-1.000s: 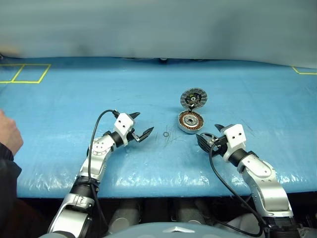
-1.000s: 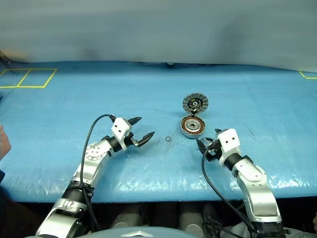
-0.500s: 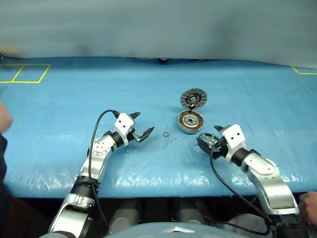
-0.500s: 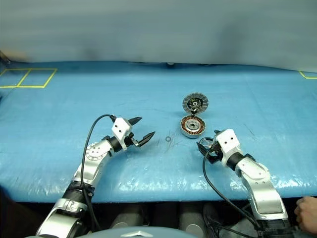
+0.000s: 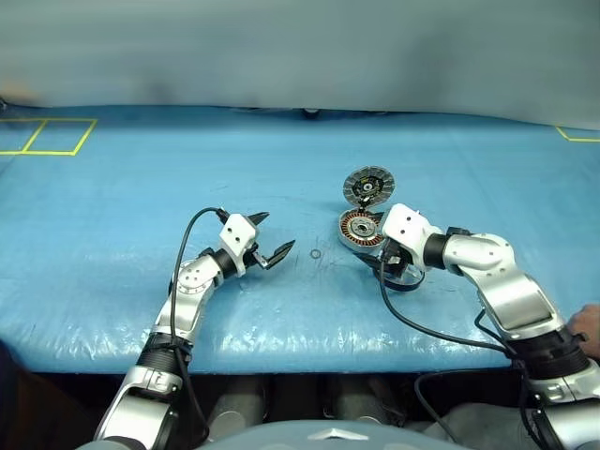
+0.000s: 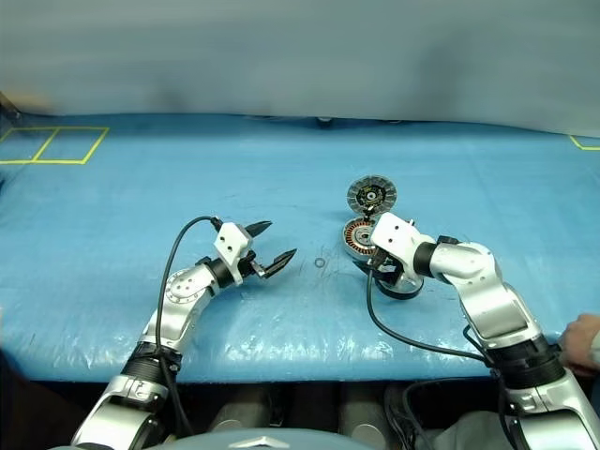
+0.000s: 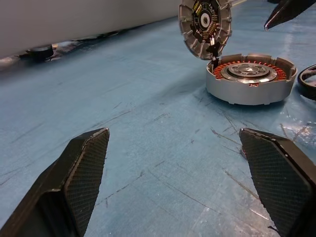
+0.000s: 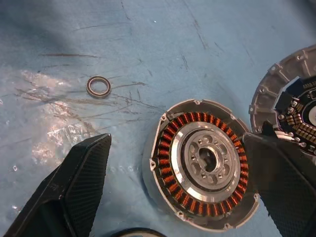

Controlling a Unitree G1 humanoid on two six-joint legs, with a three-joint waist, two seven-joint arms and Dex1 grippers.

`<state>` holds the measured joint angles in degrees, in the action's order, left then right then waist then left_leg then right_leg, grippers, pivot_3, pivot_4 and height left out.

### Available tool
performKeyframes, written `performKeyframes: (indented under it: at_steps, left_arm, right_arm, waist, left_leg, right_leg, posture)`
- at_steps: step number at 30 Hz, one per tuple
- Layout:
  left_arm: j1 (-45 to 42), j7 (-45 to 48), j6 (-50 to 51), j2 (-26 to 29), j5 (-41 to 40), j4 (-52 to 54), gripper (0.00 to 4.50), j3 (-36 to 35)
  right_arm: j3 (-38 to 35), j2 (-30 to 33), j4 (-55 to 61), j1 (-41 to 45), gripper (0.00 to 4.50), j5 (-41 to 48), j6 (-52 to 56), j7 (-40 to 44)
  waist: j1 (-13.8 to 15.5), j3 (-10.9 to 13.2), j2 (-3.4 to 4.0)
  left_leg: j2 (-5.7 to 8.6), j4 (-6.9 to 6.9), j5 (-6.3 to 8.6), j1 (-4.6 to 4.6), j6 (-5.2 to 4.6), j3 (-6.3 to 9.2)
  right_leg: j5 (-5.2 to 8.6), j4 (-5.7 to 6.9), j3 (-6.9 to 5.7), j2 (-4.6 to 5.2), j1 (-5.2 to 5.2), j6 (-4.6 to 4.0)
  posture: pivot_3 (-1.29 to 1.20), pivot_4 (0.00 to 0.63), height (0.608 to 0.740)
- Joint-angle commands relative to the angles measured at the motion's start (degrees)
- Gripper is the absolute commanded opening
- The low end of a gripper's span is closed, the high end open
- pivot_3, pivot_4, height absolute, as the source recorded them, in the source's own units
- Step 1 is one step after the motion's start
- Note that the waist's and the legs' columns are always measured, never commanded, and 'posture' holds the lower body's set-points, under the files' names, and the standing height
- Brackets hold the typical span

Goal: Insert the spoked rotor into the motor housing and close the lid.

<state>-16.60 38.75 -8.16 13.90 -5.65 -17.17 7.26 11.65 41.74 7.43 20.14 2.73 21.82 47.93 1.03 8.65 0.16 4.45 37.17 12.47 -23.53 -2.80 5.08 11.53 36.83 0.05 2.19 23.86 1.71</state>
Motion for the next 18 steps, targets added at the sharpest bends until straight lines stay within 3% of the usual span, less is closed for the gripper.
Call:
performKeyframes:
  at_steps: [1,18]
  left_arm:
    - [0.00,-0.35,-1.09,-0.09,-0.36,1.50,4.50,-0.36]
    - [1.73,-1.33,-1.14,-0.34,-0.07,2.22,4.50,-0.02]
  right_arm:
    - [0.93,-1.37,-2.55,3.16,4.48,-0.14,-1.71,1.91]
    - [3.90,-3.28,-12.95,3.62,4.48,-3.42,-3.66,3.71]
  waist:
    - [0.02,0.00,0.00]
    - [0.05,0.00,0.01]
  left_leg:
    - [0.00,0.00,0.00,0.00,0.00,0.00]
    - [0.02,0.01,0.05,-0.01,-0.05,-0.02]
  right_leg:
    - [0.00,-0.01,0.00,0.01,0.00,0.00]
    - [-0.01,0.00,0.03,0.05,0.03,-0.01]
  posture:
    - [0.00,0.150,0.740]
    - [0.00,0.150,0.740]
